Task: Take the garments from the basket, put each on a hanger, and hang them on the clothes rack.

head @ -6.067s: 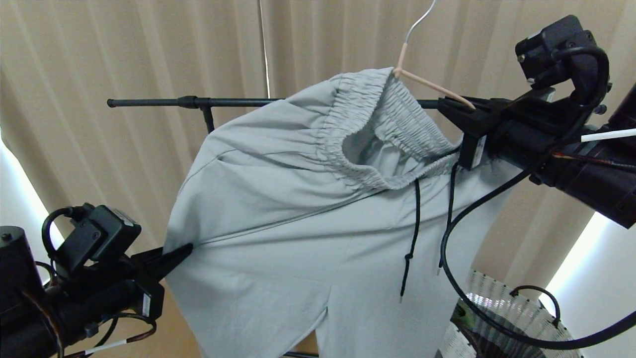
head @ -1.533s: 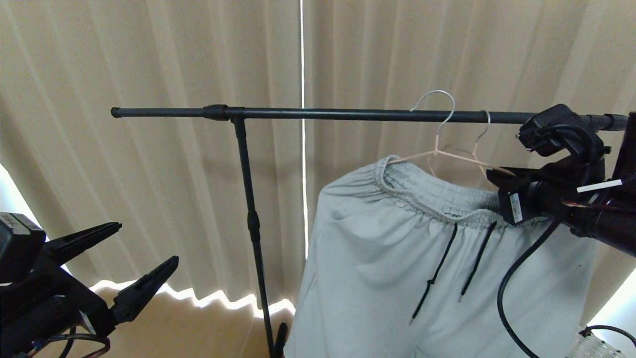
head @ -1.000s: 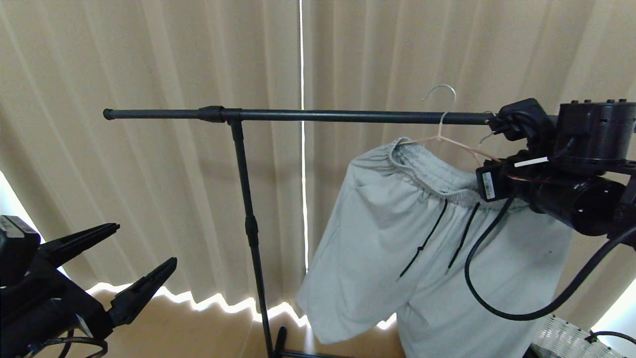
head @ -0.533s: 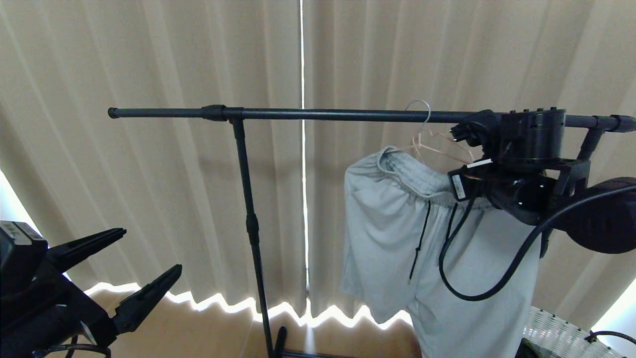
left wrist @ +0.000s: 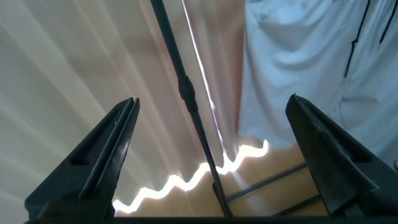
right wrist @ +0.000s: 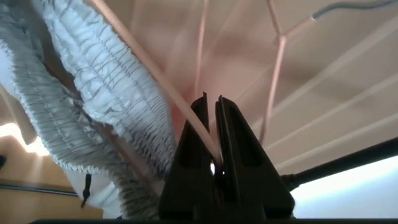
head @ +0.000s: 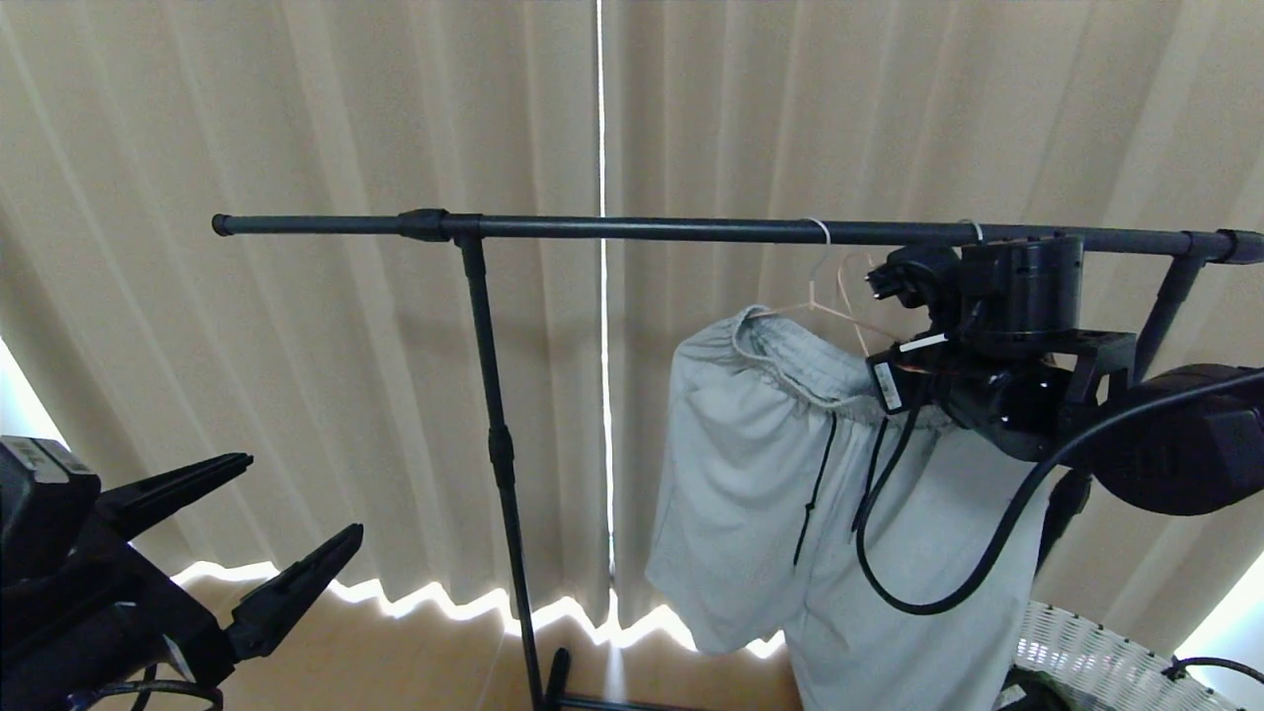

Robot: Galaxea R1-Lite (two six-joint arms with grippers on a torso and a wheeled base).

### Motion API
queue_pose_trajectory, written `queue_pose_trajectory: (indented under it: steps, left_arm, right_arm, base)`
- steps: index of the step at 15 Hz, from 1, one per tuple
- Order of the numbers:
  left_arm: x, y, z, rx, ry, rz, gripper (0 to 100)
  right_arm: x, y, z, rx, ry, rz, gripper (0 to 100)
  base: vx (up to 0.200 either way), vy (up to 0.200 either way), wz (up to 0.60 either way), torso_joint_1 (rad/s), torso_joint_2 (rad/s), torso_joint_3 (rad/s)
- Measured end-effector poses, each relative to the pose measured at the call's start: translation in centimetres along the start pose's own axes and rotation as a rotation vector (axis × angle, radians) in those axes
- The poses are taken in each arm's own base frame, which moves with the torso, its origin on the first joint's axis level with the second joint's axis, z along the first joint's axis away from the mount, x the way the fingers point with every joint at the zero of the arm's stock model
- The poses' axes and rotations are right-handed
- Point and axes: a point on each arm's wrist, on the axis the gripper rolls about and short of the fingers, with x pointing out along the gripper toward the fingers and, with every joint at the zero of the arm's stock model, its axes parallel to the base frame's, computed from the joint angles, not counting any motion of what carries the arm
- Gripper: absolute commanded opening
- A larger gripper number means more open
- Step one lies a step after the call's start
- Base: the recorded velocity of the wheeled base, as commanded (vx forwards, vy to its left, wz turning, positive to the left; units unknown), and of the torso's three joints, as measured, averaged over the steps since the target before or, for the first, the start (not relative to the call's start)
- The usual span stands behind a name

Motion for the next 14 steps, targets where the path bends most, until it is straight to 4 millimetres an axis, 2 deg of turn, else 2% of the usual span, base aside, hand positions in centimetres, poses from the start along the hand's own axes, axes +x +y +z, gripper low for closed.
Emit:
queue_pose_trajectory:
  steps: [5, 7, 12, 14]
  left_arm:
    - [-0.1, 1.3, 0.1, -0.007, 0.007, 0.094, 100]
    - [0.0, 1.7, 0.1, -0.01, 0.014, 0.116, 100]
    - [0.0, 1.7, -0.1, -0.008, 0.024, 0.12, 100]
    - [-0.3, 1.6, -0.2, -0.007, 0.021, 0.12, 100]
  right_arm:
    - [-1.8, 0.2, 0.0, 0.022, -0.049, 0.112, 100]
    - [-2.5, 0.0, 0.1, 0.067, -0.141, 0.21, 100]
    - [-3.3, -0.4, -0.8, 0.115, -0.247, 0.285, 100]
    - [-4.3, -1.2, -1.0, 0.14, -0.265, 0.282, 100]
  base:
    - [0.0, 0.0, 0.0, 0.0, 0.0, 0.0]
    - [0.0, 0.0, 0.0, 0.0, 0.0, 0.0]
    - [0.0, 0.0, 0.0, 0.0, 0.0, 0.0]
    - [0.0, 0.0, 0.0, 0.0, 0.0, 0.0]
